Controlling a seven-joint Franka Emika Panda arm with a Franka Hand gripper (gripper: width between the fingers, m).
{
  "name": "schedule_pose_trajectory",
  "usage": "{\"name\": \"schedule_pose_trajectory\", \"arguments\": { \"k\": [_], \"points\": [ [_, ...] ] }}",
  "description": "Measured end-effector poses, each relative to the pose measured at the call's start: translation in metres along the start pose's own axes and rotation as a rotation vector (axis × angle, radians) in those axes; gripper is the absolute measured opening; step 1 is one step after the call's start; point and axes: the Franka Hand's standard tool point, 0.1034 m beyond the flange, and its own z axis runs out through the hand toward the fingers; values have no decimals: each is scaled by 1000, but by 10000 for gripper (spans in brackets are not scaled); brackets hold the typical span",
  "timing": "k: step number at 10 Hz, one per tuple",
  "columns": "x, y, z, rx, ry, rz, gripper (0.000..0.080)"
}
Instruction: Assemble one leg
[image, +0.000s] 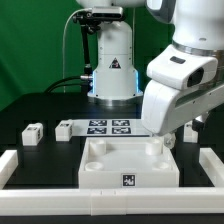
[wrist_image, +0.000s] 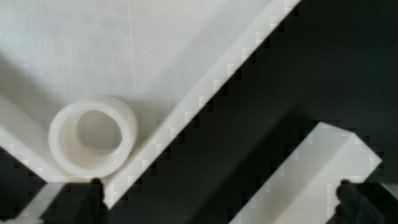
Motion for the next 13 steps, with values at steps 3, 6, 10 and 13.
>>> {"name": "schedule_pose_trajectory", "arguments": {
  "k": [3, 6, 10, 13],
  "points": [
    [0, 1, 1, -1, -30, 6, 650],
    [0, 1, 1, 0, -29, 6, 650],
    [-10, 8, 13, -29, 35, -69, 650],
    [-70, 20, 32, -62, 96, -295, 650]
  ]
}}
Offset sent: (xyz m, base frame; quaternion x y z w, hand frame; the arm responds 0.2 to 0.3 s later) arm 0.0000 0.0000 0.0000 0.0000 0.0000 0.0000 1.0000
